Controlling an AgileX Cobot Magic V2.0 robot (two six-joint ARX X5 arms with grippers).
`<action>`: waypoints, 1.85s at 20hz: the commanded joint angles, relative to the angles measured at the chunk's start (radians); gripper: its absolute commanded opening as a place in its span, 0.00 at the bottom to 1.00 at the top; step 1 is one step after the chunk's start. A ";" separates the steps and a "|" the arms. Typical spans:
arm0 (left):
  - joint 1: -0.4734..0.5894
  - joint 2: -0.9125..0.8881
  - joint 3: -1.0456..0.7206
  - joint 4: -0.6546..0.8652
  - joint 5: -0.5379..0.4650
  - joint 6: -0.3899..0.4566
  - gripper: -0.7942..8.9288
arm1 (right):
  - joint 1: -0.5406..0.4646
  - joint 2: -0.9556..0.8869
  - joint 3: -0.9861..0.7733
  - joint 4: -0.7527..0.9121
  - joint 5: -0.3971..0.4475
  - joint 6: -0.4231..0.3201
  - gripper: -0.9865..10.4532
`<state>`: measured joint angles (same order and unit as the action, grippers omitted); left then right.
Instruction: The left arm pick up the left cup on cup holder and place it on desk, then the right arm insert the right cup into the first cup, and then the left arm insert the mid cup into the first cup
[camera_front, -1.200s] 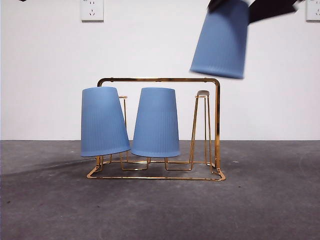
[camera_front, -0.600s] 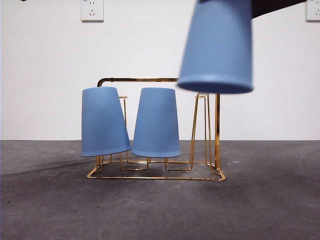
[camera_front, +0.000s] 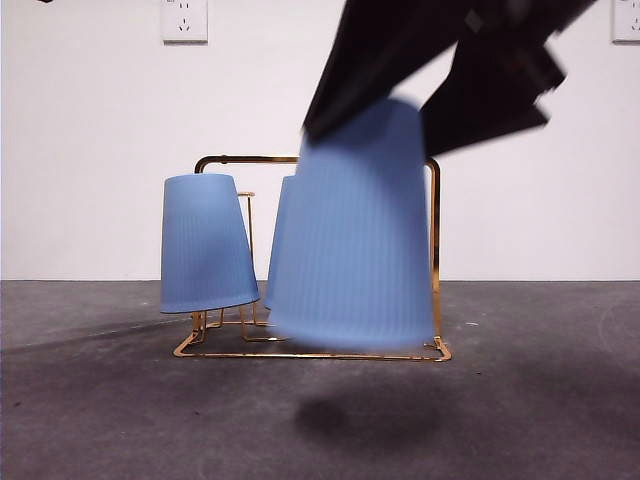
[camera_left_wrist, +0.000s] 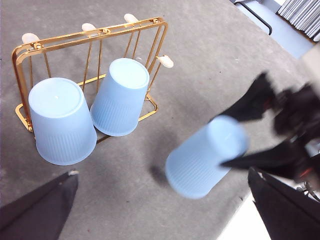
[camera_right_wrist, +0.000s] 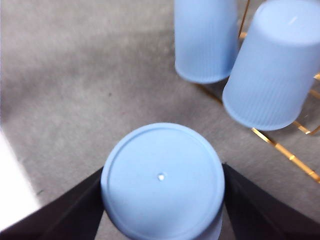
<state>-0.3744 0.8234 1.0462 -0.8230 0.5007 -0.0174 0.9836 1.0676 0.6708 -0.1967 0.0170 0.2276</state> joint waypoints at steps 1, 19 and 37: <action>-0.005 0.006 0.024 0.006 0.005 0.010 0.69 | 0.023 0.074 0.007 0.059 0.015 0.023 0.34; -0.005 0.006 0.024 0.007 0.005 0.010 0.69 | 0.023 0.266 0.008 0.198 0.037 0.003 0.51; -0.005 0.063 0.024 0.008 -0.046 0.044 0.69 | -0.091 -0.380 0.319 -0.523 -0.035 -0.009 0.53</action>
<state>-0.3744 0.8742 1.0462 -0.8242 0.4606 0.0124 0.8871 0.6899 0.9722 -0.7166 -0.0208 0.2317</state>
